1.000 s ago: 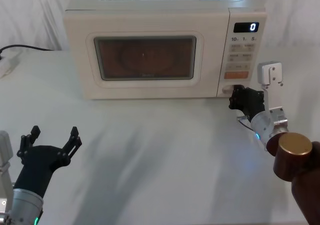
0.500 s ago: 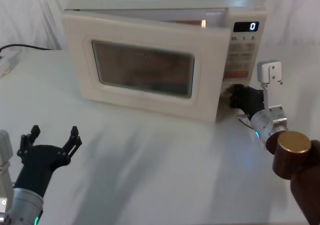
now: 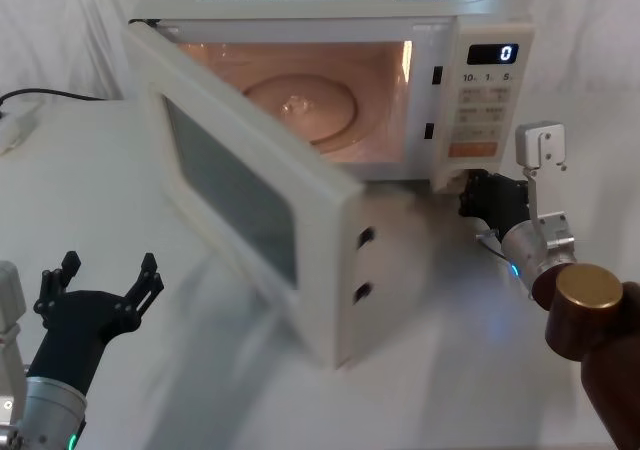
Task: Press the button to open the microwave door with one hand; close the microwave door with the other hand.
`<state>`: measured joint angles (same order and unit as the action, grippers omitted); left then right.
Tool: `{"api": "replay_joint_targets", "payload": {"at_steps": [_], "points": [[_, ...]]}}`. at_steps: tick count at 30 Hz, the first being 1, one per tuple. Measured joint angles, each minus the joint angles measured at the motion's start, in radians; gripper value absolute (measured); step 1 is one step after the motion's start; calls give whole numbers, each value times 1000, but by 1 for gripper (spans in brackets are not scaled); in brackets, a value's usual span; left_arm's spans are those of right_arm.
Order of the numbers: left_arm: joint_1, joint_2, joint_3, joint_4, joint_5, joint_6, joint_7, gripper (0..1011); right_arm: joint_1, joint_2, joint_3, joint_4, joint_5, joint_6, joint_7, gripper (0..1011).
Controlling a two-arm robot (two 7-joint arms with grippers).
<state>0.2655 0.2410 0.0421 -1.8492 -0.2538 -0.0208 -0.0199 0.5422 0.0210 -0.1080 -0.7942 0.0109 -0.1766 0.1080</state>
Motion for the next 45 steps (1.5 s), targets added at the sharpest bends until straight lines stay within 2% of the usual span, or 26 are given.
{"api": "replay_joint_targets", "payload": {"at_steps": [12,19,26,35,45], "points": [[0,0,0,0,0,0,0,1001,-44,0,-3,-68,1,7,4,0],[0,0,0,0,0,0,0,1001,-86,1,-4,-129,1,19,1,0],[0,0,0,0,0,0,0,1001,-147,7,1,-214,7,36,-2,0],[0,0,0,0,0,0,0,1001,-248,16,-1,-360,10,67,-2,0],[0,0,0,0,0,0,0,1001,-343,24,-19,-477,-11,53,-14,0]]}}
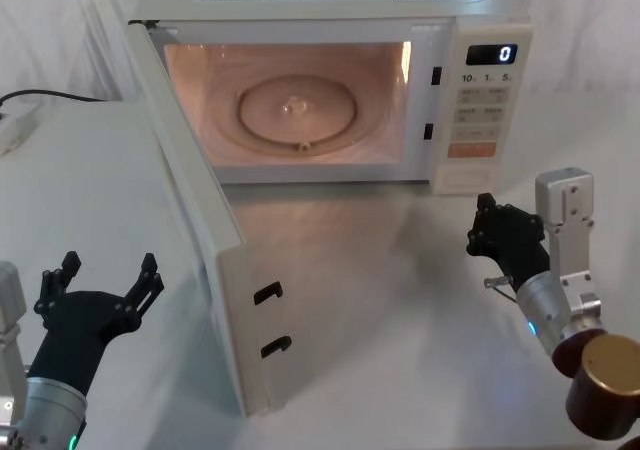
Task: Press the button to open the microwave door with one hand; close the microwave door with the other hand.
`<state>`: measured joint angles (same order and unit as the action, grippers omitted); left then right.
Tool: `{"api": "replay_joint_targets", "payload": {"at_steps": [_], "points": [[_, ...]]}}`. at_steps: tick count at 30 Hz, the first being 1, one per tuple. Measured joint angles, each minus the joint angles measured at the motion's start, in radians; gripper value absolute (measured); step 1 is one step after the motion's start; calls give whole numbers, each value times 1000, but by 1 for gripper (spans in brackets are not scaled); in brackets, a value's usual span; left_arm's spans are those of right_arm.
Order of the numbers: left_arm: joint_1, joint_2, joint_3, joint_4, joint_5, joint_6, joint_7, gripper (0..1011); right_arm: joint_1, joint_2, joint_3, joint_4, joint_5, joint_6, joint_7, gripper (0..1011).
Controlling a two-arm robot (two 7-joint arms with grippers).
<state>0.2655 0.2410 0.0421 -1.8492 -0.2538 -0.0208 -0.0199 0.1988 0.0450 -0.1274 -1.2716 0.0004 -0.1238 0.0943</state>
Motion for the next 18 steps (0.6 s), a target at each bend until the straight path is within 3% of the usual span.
{"api": "replay_joint_targets", "payload": {"at_steps": [10,18], "points": [[0,0,0,0,0,0,0,1001,-52,-3,-7,-47,-16,-35,-12,0],[0,0,0,0,0,0,0,1001,-54,-4,-7,-50,-17,-39,-14,0]]}}
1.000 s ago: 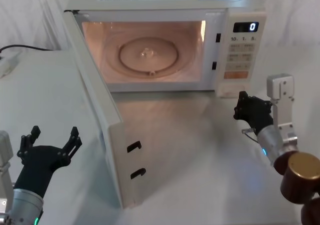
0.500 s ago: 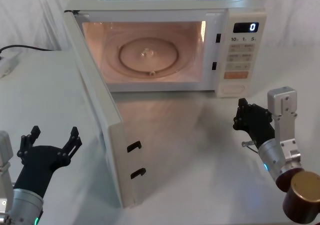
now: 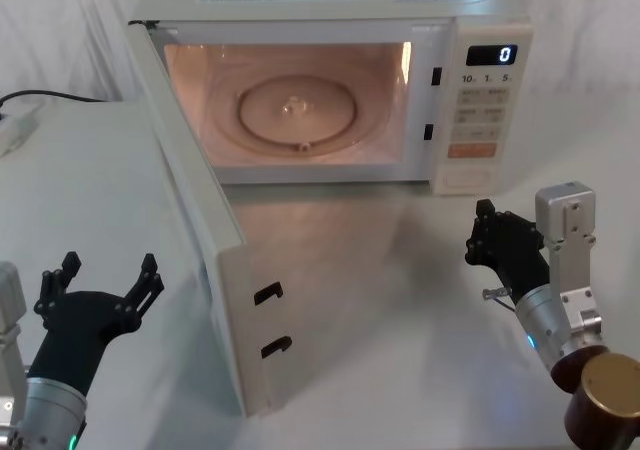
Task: Press the button to open the microwave door with one hand; close the microwave door with the other hand.
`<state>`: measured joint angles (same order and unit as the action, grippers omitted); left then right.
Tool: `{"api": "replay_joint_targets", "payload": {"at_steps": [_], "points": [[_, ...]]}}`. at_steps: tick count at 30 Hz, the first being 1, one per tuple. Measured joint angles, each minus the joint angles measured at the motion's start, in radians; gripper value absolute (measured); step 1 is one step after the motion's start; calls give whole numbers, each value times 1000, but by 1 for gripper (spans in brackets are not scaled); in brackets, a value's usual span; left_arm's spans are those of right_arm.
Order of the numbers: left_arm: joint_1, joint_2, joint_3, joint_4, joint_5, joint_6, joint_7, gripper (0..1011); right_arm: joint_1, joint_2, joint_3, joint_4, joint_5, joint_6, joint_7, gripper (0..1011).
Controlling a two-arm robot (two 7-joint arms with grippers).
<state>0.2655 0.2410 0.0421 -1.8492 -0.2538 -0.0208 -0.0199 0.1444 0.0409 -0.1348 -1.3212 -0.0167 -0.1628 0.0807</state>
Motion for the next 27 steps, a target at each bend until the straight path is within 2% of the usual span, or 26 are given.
{"api": "replay_joint_targets", "payload": {"at_steps": [25,27], "points": [[0,0,0,0,0,0,0,1001,2,0,0,2,0,2,0,0],[0,0,0,0,0,0,0,968,2,0,0,2,0,2,0,0]]}}
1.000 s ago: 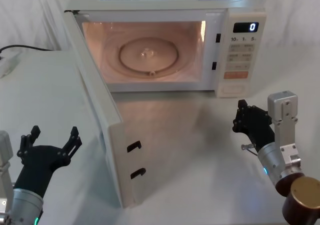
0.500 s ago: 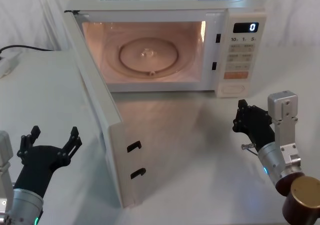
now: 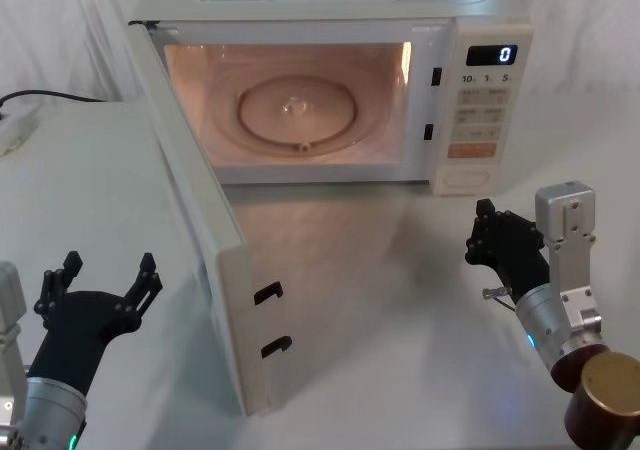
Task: Press the button to open the microwave door with one hand; close the microwave door with the other hand.
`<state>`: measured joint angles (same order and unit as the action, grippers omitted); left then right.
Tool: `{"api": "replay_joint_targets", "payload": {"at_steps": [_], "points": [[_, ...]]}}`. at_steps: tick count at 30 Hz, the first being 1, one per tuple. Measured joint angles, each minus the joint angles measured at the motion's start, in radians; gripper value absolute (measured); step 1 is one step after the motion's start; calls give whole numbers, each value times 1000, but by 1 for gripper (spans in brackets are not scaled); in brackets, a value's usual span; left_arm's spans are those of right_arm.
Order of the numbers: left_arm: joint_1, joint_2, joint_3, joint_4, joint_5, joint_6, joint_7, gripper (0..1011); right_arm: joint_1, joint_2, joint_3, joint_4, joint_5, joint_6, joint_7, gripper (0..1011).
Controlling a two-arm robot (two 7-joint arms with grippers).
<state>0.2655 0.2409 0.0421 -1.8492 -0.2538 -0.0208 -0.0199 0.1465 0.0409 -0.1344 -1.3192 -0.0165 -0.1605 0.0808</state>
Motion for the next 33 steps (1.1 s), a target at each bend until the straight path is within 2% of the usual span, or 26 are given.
{"api": "replay_joint_targets", "payload": {"at_steps": [4,6,10,11,12,13,14,17,20,25,26,27,28,29,33], "points": [[0,0,0,0,0,0,0,906,0,0,0,0,0,0,0,0],[0,0,0,0,0,0,0,821,0,0,0,0,0,0,0,0],[0,0,0,0,0,0,0,751,0,0,0,0,0,0,0,0],[0,0,0,0,0,0,0,692,0,0,0,0,0,0,0,0],[0,0,0,0,0,0,0,679,0,0,0,0,0,0,0,0],[0,0,0,0,0,0,0,621,0,0,0,0,0,0,0,0],[0,0,0,0,0,0,0,621,0,0,0,0,0,0,0,0],[0,0,0,0,0,0,0,484,0,0,0,0,0,0,0,0],[0,0,0,0,0,0,0,412,0,0,0,0,0,0,0,0],[0,0,0,0,0,0,0,216,0,0,0,0,0,0,0,0],[0,0,0,0,0,0,0,216,0,0,0,0,0,0,0,0],[0,0,0,0,0,0,0,158,0,0,0,0,0,0,0,0],[0,0,0,0,0,0,0,158,0,0,0,0,0,0,0,0],[0,0,0,0,0,0,0,100,0,0,0,0,0,0,0,0],[0,0,0,0,0,0,0,0,0,0,0,0,0,0,0,0]]}}
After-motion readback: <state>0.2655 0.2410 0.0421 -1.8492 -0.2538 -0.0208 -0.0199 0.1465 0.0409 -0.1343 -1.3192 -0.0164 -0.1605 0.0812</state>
